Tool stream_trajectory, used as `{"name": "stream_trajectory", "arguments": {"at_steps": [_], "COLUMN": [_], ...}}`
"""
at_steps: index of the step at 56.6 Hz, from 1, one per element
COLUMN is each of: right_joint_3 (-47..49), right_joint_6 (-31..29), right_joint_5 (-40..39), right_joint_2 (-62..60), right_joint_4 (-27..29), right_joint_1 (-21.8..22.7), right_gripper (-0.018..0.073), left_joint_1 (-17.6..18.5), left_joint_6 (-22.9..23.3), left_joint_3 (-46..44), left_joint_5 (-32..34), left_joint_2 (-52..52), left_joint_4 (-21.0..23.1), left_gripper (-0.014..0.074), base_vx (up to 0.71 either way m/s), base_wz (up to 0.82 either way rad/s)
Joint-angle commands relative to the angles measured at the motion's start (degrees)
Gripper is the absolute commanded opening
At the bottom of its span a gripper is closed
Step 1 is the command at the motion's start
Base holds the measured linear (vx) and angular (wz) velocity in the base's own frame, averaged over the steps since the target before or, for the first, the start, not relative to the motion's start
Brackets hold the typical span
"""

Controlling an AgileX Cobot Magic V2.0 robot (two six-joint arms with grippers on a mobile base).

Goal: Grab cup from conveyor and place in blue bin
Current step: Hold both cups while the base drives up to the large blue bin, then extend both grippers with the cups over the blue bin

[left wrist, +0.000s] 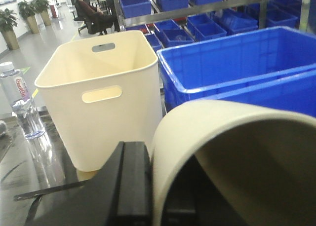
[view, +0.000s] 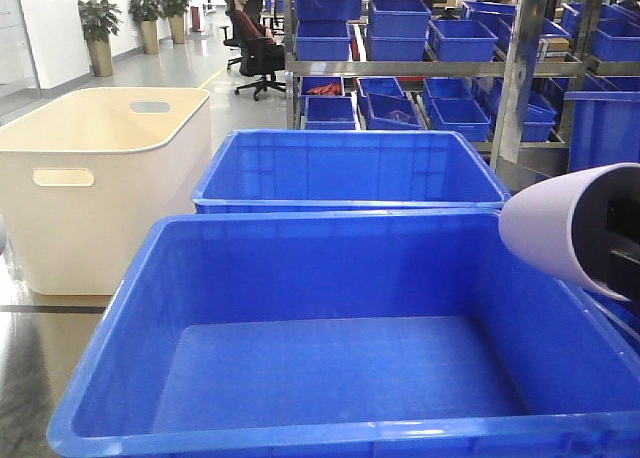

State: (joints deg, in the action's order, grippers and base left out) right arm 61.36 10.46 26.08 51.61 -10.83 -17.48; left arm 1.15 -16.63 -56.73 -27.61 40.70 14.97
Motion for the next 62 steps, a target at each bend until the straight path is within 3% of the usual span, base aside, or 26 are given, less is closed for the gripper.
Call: {"name": "stream_trajectory", "arguments": {"at_steps": [1,6,11,24,32,39,51,59,60,62], "right_joint_3": [1.77,1.77,1.77,1.83,1.83,1.83,1.83,1.83,1.83,1.83], "right_joint_6": [0.13,-0.34,-1.71,-3.05,-3.05,-3.05,-3.00,-3.00,-3.00,-3.00], "right_joint_5": [-6.44,-7.15,-7.33,-14.56,-16.98,-16.99,-16.77,-15.62,-15.17,-15.17], "right_joint_2": [-0.17,1.18,3.04,9.50,13.01,15.27,18.18,19.41,19.80,19.80], "right_joint_4": [-0.61,-0.60,-0.60,2.60,4.37,4.11,4.18,4.18,4.18,4.12], "right_joint_1": [0.04,0.04,0.04,-0.02,-0.02,-0.02,-0.02,-0.02,-0.02,-0.02], "right_gripper": [-0.0009,-0.0009,-0.0009,-0.0009,-0.0007,0.0000,0.0062,0.0179,0.0300,0.0342], "left_joint_1": [0.10,0.10,0.72,9.10,14.43,16.78,17.24,17.24,17.24,17.24], "left_joint_6": [0.03,-0.06,-2.93,-23.01,-30.39,-31.43,-31.43,-31.43,-31.43,-31.43], "left_joint_3": [-1.59,-1.59,-1.59,-5.22,-10.61,-14.12,-14.91,-14.91,-14.91,-14.91], "left_joint_5": [7.95,10.25,11.77,10.87,10.76,10.93,11.62,11.62,11.57,11.57], "left_joint_2": [1.51,3.33,5.89,16.30,24.58,31.22,38.38,41.19,41.91,41.91], "left_joint_4": [3.94,7.11,11.19,25.27,33.21,34.27,34.70,34.65,34.65,34.65], "left_gripper": [-0.0006,-0.0006,-0.0006,-0.0006,-0.0003,0.0007,0.0084,0.0239,0.0376,0.0419], "base_vx": [0.00,0.00,0.00,0.00,0.00,0.00,0.00,0.00,0.00,0.00], "base_wz": [0.00,0.00,0.00,0.00,0.00,0.00,0.00,0.00,0.00,0.00]}}
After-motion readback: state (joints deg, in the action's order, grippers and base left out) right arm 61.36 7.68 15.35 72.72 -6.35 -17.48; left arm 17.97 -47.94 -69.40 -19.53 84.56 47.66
